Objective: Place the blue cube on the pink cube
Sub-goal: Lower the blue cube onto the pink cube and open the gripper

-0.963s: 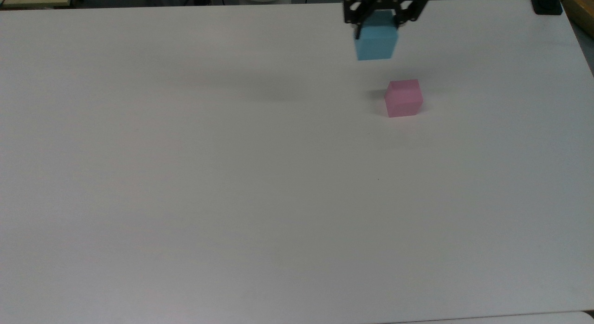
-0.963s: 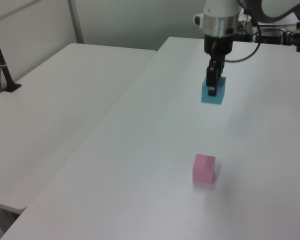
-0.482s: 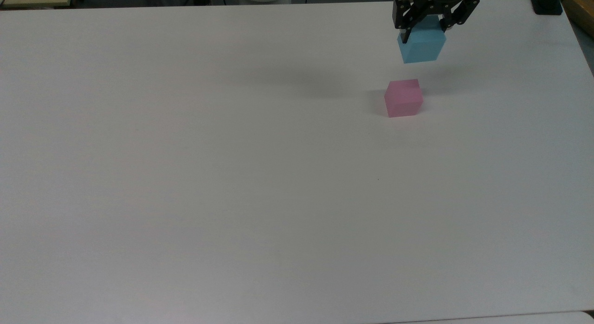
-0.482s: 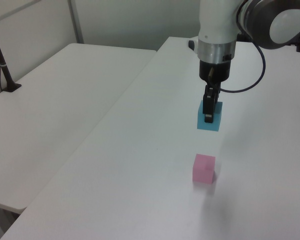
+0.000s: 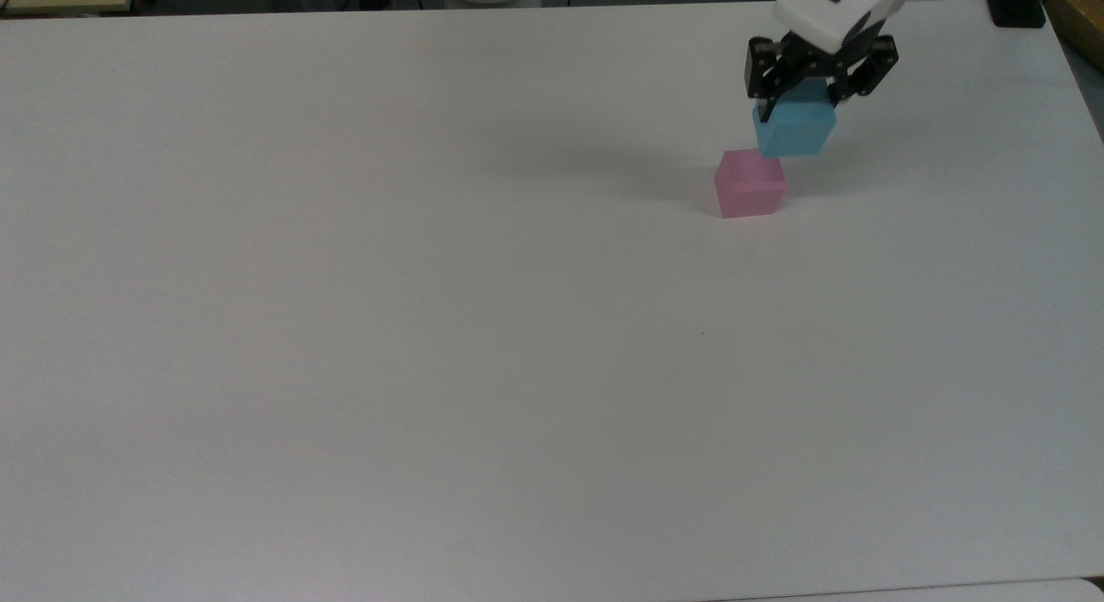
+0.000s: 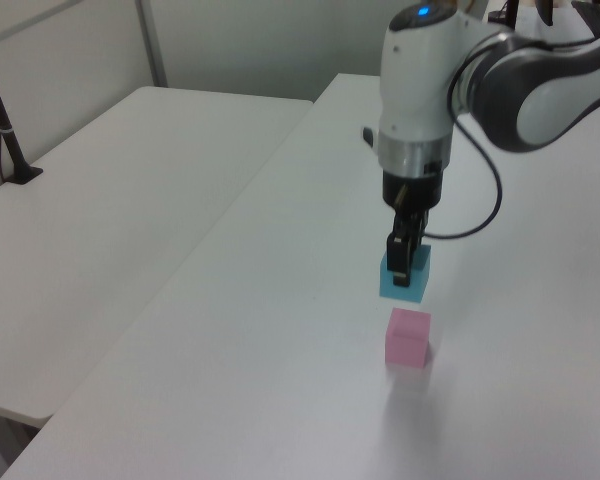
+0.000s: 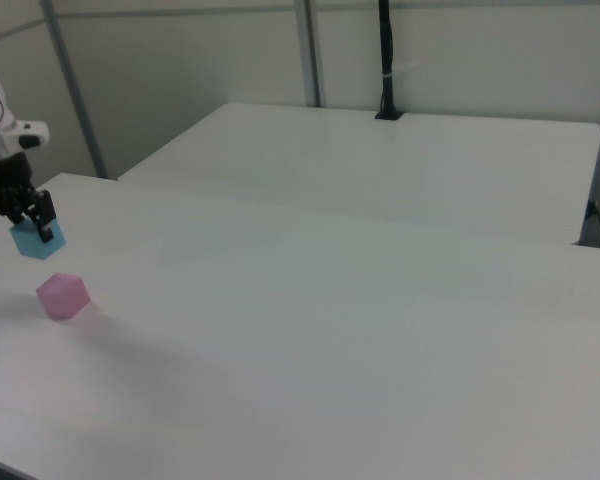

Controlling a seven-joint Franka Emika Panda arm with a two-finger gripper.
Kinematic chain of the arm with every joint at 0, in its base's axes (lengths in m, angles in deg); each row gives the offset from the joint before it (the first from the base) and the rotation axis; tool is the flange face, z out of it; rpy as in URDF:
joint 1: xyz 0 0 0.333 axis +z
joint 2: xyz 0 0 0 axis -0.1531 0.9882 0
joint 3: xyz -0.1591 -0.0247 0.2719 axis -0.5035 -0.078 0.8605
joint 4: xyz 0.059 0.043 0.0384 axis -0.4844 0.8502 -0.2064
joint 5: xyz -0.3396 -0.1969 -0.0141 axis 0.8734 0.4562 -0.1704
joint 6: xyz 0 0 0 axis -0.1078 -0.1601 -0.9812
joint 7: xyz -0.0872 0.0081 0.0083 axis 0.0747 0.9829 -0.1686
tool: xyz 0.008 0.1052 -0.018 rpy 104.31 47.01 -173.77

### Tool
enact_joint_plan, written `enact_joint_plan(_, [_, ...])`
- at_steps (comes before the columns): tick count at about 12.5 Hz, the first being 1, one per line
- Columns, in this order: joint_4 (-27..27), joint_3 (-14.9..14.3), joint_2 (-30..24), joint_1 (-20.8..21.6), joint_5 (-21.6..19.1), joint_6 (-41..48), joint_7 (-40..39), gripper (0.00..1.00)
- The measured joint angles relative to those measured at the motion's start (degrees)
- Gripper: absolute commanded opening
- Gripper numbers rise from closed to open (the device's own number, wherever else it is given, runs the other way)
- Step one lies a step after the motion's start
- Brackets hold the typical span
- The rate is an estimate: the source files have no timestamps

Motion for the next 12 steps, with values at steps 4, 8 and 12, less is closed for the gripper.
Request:
enact_joint_plan(4, [2.5, 0.0, 3.0, 0.7, 1.3, -3.4, 0.3, 0.24])
enact_joint_plan(8, [5.6, -0.3, 3.0, 0.5, 2.5, -6.4, 0.2, 0.96])
enact_joint_plan(12, [5.9, -0.3, 3.0, 0.5, 2.6, -6.5, 0.2, 1.00])
